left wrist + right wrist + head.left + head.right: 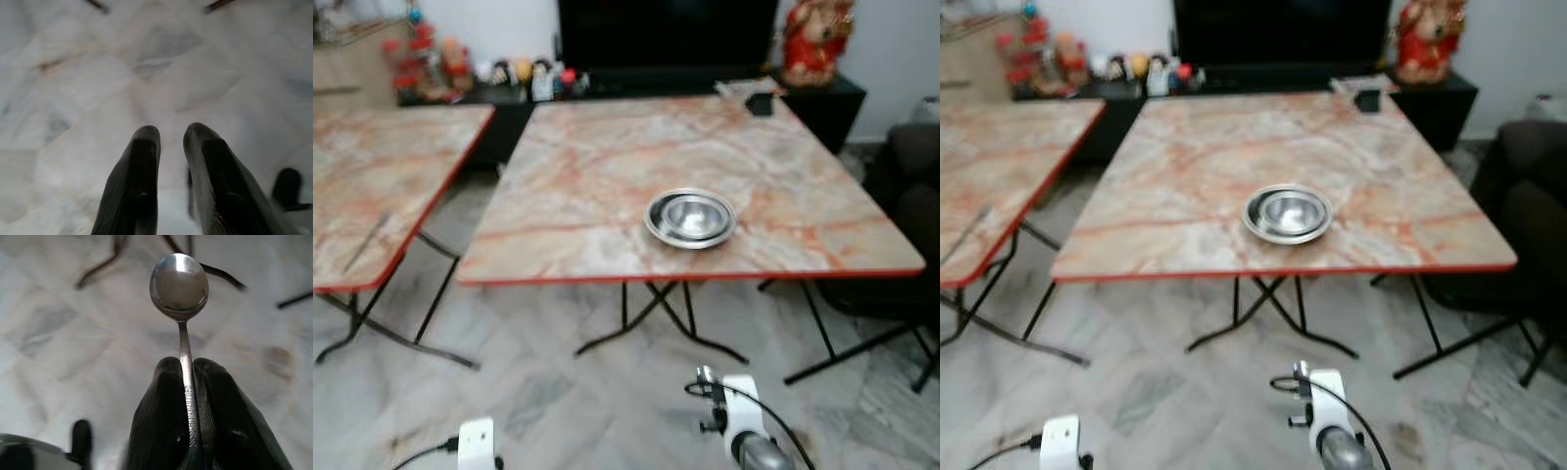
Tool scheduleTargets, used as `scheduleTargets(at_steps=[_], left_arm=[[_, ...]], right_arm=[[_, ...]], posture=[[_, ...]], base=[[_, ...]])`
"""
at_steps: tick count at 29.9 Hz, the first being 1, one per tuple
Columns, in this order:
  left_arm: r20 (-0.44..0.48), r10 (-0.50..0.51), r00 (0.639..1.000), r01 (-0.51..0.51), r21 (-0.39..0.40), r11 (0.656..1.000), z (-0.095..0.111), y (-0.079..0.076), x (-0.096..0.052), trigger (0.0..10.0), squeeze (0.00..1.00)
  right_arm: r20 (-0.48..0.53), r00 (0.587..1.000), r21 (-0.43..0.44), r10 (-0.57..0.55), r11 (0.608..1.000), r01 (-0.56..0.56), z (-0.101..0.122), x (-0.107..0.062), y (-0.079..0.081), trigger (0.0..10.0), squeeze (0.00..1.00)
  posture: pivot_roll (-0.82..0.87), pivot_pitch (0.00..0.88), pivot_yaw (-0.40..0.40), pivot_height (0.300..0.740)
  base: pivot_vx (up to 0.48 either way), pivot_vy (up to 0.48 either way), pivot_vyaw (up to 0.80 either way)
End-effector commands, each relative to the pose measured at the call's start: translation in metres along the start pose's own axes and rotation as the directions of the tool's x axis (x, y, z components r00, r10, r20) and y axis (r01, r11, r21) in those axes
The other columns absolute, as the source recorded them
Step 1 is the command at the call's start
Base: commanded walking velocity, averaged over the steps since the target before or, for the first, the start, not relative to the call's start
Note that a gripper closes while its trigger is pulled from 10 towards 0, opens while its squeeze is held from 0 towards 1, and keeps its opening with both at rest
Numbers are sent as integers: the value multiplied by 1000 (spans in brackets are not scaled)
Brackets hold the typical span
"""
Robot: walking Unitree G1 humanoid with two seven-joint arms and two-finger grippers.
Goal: Setting the table
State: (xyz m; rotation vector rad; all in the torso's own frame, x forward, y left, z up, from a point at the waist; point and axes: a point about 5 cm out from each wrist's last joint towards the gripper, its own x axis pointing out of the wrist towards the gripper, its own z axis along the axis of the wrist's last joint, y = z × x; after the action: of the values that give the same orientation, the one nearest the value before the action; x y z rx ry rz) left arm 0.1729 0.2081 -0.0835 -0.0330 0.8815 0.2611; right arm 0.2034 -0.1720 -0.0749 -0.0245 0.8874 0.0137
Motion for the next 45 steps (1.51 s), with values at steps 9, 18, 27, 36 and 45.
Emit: scheduleTargets(at_steps=[9, 18, 27, 36, 45], left_arm=[[-11, -3, 1000, 3, 7, 1000, 0, -2, 0, 10000, 0], [-10, -12, 1000, 12, 22, 1000, 0, -3, 0, 10000, 0], [-10, -11, 1000, 11, 24, 1000, 0, -3, 0, 10000, 0], [-12, -10, 1000, 10, 23, 1000, -1, -3, 0, 10000, 0], [-15, -3, 1000, 3, 23, 1000, -2, -1, 0, 10000, 0]], right_arm=[[3, 1000, 7, -7, 1000, 7, 2, 0, -2, 10000, 0], [1, 1000, 0, -4, 1000, 4, 2, 0, -1, 10000, 0], [0, 1000, -11, 2, 1000, -2, 2, 0, 0, 10000, 0], [9, 1000, -13, 6, 1000, -6, 3, 1, 1, 10000, 0], [72, 997, -30, 20, 999, -17, 15, 2, 2, 10000, 0]], posture=[[-11, 0, 8, 709], [-12, 0, 8, 709], [-12, 0, 7, 709], [-14, 0, 9, 709], [-20, 0, 12, 709]], base=[[322, 0, 0], [0, -63, 0], [0, -298, 0], [0, -298, 0], [0, -62, 0]])
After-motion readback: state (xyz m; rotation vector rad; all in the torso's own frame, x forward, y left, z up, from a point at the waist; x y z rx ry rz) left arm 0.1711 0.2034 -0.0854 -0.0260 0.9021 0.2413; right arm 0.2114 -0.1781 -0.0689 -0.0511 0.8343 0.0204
